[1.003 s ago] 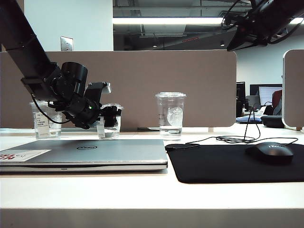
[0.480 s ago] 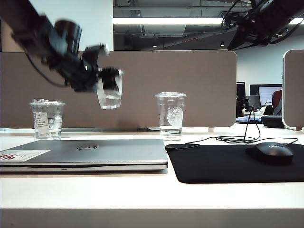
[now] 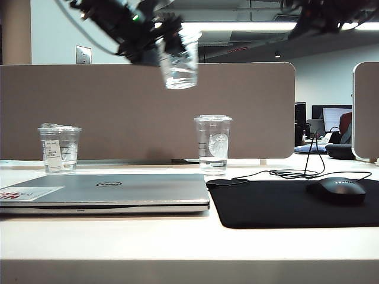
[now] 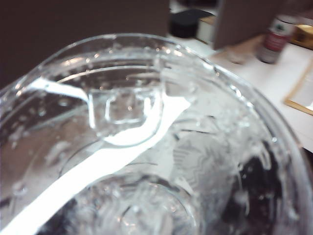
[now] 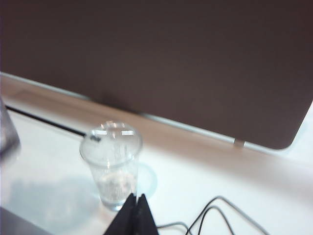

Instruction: Pick up the coffee cup on the middle and place it on the right side of the laptop.

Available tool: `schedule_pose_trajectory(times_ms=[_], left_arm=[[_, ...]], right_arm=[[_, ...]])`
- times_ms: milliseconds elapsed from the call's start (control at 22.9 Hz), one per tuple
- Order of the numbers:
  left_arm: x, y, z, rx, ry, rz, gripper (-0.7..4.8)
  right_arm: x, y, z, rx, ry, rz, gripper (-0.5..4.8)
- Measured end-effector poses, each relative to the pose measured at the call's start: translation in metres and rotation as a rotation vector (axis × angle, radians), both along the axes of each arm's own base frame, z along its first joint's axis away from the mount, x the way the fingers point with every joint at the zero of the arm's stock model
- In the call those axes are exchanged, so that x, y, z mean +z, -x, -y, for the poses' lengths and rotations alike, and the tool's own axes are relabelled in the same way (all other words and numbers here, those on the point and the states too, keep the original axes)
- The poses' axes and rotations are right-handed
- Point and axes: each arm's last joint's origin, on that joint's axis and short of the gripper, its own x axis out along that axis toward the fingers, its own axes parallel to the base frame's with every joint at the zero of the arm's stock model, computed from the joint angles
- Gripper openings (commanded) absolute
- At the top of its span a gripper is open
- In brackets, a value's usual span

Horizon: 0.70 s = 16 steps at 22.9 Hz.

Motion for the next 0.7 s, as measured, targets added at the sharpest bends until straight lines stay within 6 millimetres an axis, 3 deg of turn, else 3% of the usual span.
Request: schedule_pose_trajectory(times_ms=[131,305,436,567,698], left_arm=[[-0.006,0.023,0.023,-0.076,-0.019,-0.039,3.0],[-0.034,0.049,0.053,-0.173,-0.064,-0.093,3.0],[-0.088,0.08,0.077,-0.227,-0.091,-0.113,3.01],[-0.111,0.09,0.083,-0.225,-0.053,-0.092,3.01],[-0.124,0.087,0.086,-0.185,-0.004,-0.088,3.01]], right_arm=[[0.015,0.012,0.002,-0.01,-0.003,0.049,-0.04],[0.031,0.028,0.005,-0.042,-0.005,0.09,-0.04],[0.041,0.045,0.007,-0.063,-0.002,0.083,-0.04],[0.044,0.054,0.008,-0.063,0.001,0.063,-0.04],[0.046,0.06,0.008,-0.062,0.003,0.045,-0.04]])
